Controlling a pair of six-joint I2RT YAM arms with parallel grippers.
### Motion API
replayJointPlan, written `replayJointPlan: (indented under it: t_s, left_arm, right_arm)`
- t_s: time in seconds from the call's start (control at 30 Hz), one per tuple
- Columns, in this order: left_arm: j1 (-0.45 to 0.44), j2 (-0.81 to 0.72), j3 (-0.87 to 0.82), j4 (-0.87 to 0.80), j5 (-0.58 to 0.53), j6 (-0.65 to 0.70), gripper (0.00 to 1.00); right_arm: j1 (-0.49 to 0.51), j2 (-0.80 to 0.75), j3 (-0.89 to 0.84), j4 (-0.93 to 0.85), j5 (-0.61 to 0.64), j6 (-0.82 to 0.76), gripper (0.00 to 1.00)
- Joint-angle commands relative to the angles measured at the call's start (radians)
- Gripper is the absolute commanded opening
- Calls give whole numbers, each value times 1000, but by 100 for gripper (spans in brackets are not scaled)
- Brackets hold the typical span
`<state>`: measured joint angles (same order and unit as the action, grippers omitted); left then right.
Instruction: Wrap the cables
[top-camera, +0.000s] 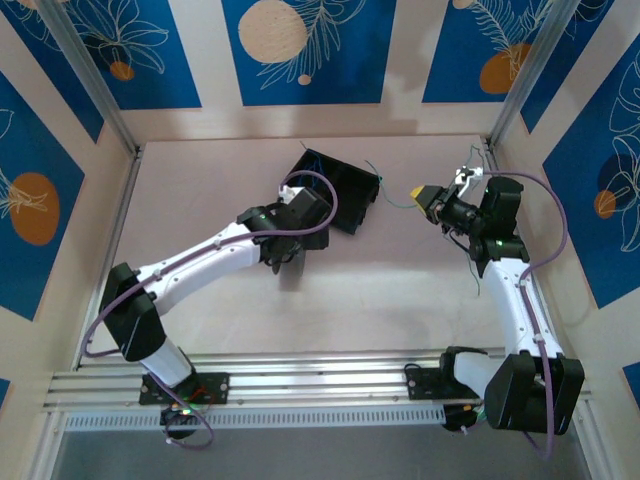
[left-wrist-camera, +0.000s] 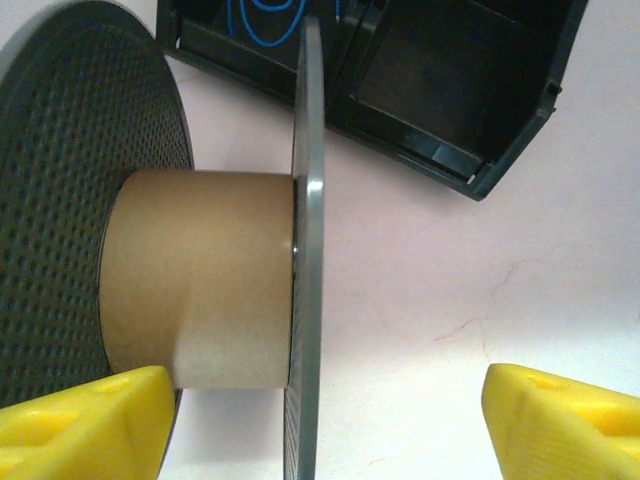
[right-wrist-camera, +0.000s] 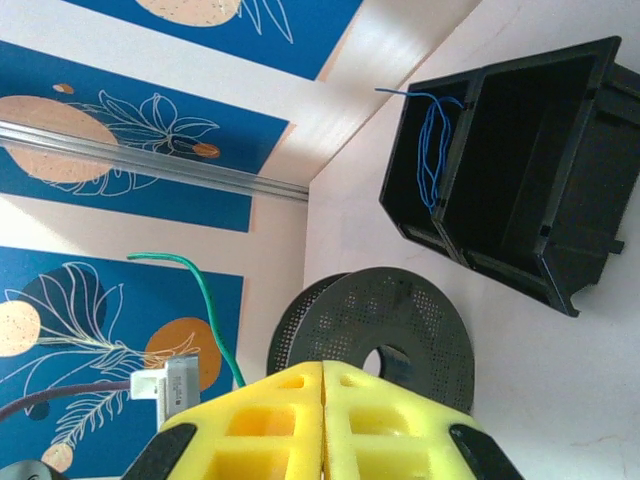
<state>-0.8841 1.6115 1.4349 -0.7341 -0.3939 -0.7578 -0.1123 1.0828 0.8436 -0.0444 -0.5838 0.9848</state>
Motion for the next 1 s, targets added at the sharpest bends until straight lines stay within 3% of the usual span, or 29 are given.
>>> replayJointPlan:
  t_s: [0.0, 0.2, 0.3, 0.43, 0.5, 0.57, 0.67, 0.87, 0.97]
  left_arm:
    - [-4, -55, 43, -56, 6, 16, 85]
    - [47, -148, 51, -161, -21, 81, 91]
    - [101, -173, 3, -179, -4, 99, 88]
    - [160, -142, -56, -123, 125, 104, 73]
    - [164, -111, -56, -114, 143, 93, 58]
    - [167, -91, -59, -100, 144, 79, 35]
    - [174, -73, -73, -77, 146, 53, 31]
    - [184, -92, -137, 13, 192, -74, 10]
    - [186, -105, -167, 63, 205, -137, 8]
  right_arm:
    - [4, -18, -22, 0, -13, -15, 0]
    - [22, -29, -35, -2, -13, -17, 0]
    - [36, -33, -46, 1, -3, -17, 0]
    - [66, -35, -57, 2, 10, -14, 0]
    - [83, -42, -60, -4, 18, -13, 0]
    - [101, -53, -62, -15, 28, -14, 0]
    - [128, -66, -61, -31, 45, -19, 0]
    - [250, -90, -73, -52, 142, -17, 0]
    - [317, -98, -97, -29, 206, 8, 0]
